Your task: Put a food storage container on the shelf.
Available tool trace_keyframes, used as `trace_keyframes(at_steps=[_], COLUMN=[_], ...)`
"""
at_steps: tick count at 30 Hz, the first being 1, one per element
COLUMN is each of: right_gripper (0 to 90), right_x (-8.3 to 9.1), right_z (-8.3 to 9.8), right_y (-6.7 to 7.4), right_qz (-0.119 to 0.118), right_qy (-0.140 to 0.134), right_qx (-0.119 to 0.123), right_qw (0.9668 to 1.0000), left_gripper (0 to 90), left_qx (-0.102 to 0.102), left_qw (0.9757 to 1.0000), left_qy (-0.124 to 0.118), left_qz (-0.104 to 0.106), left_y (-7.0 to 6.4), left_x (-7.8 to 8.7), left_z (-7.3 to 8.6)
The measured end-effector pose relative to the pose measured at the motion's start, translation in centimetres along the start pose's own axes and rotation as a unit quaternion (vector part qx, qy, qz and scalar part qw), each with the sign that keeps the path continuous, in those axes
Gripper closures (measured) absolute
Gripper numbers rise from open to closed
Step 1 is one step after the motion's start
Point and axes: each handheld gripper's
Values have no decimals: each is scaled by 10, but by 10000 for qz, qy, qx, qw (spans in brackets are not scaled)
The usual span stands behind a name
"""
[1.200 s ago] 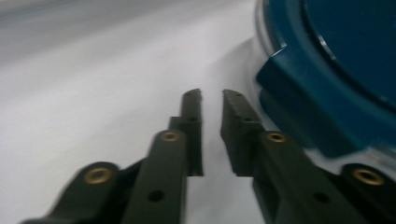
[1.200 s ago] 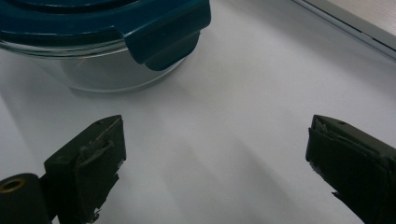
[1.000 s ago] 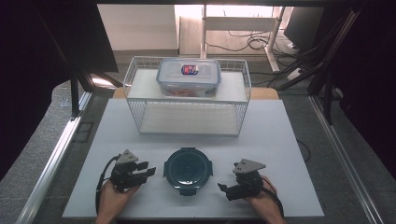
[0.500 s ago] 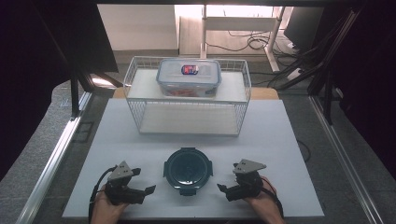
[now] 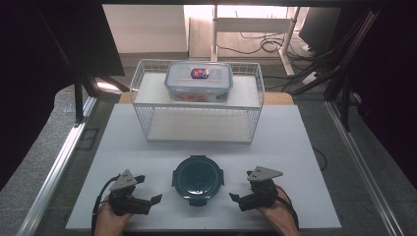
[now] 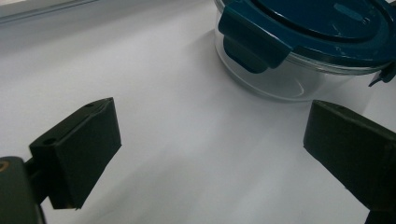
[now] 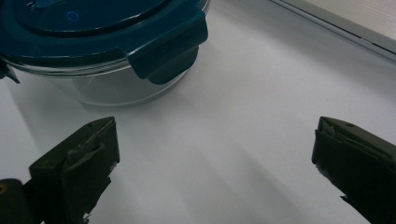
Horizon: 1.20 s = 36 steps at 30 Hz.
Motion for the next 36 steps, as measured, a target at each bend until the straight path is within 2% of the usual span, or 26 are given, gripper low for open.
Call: trace_keyframes(at_steps=[6,11,15,17,20,27,30,33,36], right_gripper=[3,6,4,0,0,23,56,95,109], right_x=[1,0,2,2,1,-1,-3,-7,-11], right_z=[-2,-4,-9,-12,-17,-33,-38,-41,-46], right_y=[-1,-1,0,0,0,5,7,7,7], right_qz=[-69,-84,-153,-199,-278,-472,-525,-622,-735], right_qy=[-77,-15,-90,-124,8,235,276,321,425], right_qx=[-149,-252,-338,-415,-606,-468,-511,-509,-586], right_qw=[9998,9996,9993,9989,9978,9975,9969,9962,9947], left_gripper=[49,54,53,46,43,54,52,21,25], left_qx=[52,43,39,38,83,14,1,29,41], left_qw=[9999,9998,9998,9997,9994,9987,9981,9965,9954], left_qy=[72,118,176,162,174,233,310,328,479], left_qz=[59,125,118,181,299,462,535,766,831], left_y=[0,-3,-5,-6,-5,-5,-5,-4,-2], left_x=[-1,-4,-6,-7,-11,-23,-29,-36,-44], left_z=[-2,-5,-9,-13,-18,-37,-44,-50,-57])
Point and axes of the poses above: each handheld gripper's, and its own axes: x roughly backward along the jaws, z roughly out of its underside, y roughly to its left, and after that the axes turned 13 degrees about z, right-handed
